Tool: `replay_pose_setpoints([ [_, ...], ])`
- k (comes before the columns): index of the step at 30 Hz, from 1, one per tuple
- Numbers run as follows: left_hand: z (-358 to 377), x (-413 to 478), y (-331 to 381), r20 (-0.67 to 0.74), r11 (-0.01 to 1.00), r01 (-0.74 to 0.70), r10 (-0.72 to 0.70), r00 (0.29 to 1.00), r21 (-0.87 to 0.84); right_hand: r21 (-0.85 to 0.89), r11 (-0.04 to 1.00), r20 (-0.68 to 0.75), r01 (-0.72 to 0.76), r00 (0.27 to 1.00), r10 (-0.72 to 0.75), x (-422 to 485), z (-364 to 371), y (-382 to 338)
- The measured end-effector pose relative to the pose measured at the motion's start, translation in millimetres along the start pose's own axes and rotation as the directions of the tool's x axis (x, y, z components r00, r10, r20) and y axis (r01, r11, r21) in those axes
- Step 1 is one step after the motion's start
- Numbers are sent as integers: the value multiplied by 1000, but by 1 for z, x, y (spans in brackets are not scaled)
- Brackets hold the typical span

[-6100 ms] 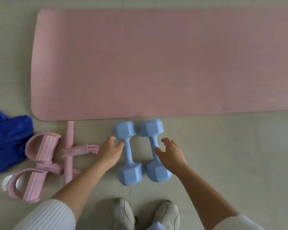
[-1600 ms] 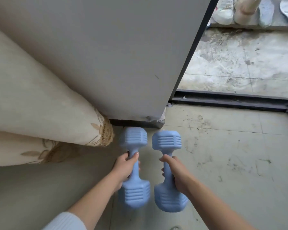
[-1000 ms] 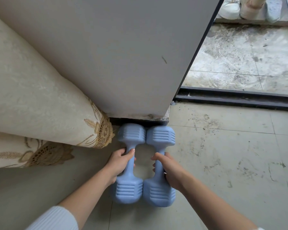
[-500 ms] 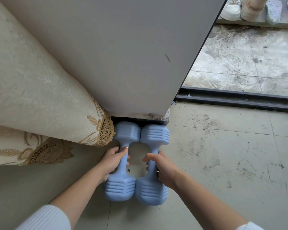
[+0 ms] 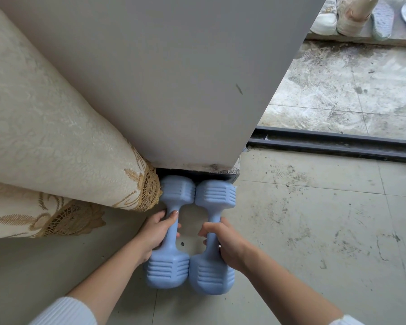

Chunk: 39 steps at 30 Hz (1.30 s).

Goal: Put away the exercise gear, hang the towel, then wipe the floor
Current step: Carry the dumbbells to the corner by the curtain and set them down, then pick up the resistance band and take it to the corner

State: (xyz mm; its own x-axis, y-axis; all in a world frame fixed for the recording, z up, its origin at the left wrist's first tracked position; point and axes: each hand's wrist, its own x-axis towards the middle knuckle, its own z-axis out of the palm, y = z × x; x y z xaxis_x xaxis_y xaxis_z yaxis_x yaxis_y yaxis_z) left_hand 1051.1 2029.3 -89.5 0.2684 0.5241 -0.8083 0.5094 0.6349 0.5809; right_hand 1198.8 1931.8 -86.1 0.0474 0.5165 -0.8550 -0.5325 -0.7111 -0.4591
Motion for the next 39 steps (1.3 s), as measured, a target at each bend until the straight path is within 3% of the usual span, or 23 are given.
replay_pose_setpoints([
  [13, -11, 4, -3, -4, 999, 16, -16, 1000, 40, -16, 1000, 15, -5, 1000, 5, 1, 6, 0],
  [18, -12, -8, 3, 5, 968, -13, 12, 1000, 250, -292, 955, -40, -60, 998, 51, -9, 1, -7],
  [21, -14, -48, 17, -90, 939, 30, 1, 996, 342, -458, 885, -154, -84, 988, 14, -51, 2, -18],
  [26, -9, -173, 63, -161, 933, 14, 47, 986, 360, -488, 872, -256, -48, 962, -91, -175, 24, -53],
  [31, -16, -342, 124, -204, 921, -29, 116, 972, 388, -634, 773, -194, 12, 965, -174, -341, 67, -99],
  [39, -14, -602, 150, -389, 934, -32, 178, 904, 356, -907, 379, 69, 184, 952, -297, -580, 132, -117],
])
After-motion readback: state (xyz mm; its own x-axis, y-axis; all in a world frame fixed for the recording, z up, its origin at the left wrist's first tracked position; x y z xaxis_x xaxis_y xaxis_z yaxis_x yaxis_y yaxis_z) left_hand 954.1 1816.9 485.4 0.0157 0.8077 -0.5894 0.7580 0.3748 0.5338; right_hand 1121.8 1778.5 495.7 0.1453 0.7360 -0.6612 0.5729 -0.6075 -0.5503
